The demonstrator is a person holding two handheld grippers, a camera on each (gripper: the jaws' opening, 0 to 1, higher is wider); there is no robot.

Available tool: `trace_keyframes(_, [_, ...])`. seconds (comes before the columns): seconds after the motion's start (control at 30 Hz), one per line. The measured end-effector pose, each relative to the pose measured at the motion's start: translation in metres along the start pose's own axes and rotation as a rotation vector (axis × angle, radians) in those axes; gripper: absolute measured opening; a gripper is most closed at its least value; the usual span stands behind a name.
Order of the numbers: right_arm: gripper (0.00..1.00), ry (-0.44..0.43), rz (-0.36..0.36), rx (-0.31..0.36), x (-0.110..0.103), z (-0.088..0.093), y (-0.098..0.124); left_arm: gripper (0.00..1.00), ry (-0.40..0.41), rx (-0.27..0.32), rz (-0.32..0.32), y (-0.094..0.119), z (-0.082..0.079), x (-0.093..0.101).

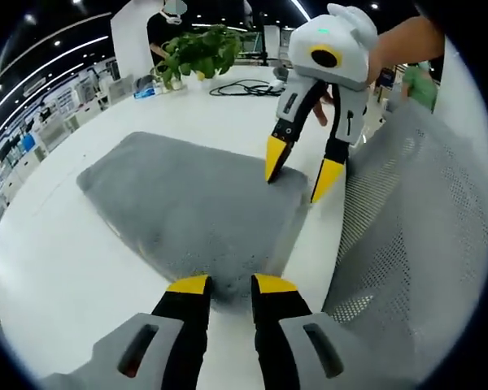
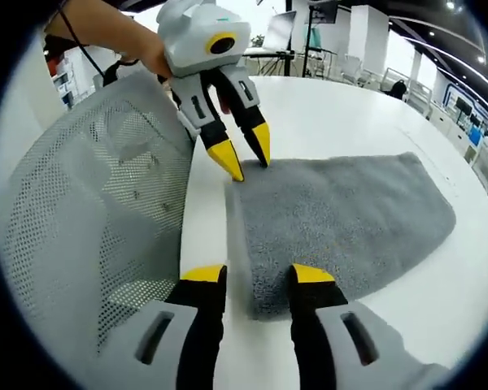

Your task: Fold the towel on the table until its edges align and the towel forms a compact rectangular stack.

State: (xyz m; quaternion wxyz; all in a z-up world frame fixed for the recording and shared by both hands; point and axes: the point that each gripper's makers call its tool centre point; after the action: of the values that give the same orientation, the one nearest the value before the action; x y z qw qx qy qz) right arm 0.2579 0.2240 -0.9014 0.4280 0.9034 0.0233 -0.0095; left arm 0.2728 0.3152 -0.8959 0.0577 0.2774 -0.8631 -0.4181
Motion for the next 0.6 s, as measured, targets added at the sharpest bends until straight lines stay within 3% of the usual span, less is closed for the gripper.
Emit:
trace_keyframes(0.07, [0.33,0.012,0.003,-0.027,-0.001,0.006,-0.004,0.26,-0.053,-0.041,-0.001,-0.003,0.006,0.003])
trace_keyframes(0.23, [0.31,0.02,0.044,-0.031,0.001,0.011,-0.011,0.28,-0.136,-0.075,-0.01,-0.013,0.008,0.006])
trace_keyframes(0.3, [0.26,0.108,0.077,-0.052,0.006,0.011,-0.009,0.28,-0.145,-0.083,-0.015,-0.015,0.007,0.006])
trace_keyframes(0.37, [0.24,0.054,0.077,-0.044,0.007,0.012,-0.009,0.26,-0.148,-0.085,-0.02,-0.015,0.008,0.003])
trace_keyframes(0.6, [0.14,0.054,0.113,-0.034,0.013,0.014,-0.009,0.21,-0.1,-0.073,-0.04,-0.016,0.009,-0.003])
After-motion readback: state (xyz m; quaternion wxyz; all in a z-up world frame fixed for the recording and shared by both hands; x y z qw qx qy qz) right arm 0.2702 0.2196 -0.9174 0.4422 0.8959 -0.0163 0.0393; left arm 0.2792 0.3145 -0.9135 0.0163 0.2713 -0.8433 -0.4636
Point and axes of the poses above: the point that each gripper's makers call its tool centre point, and the gripper's own axes: y roughly backward along the fingers, x roughly to its right, z roughly out of its underside, and after that the axes turned 5 degrees about -z, right-handed
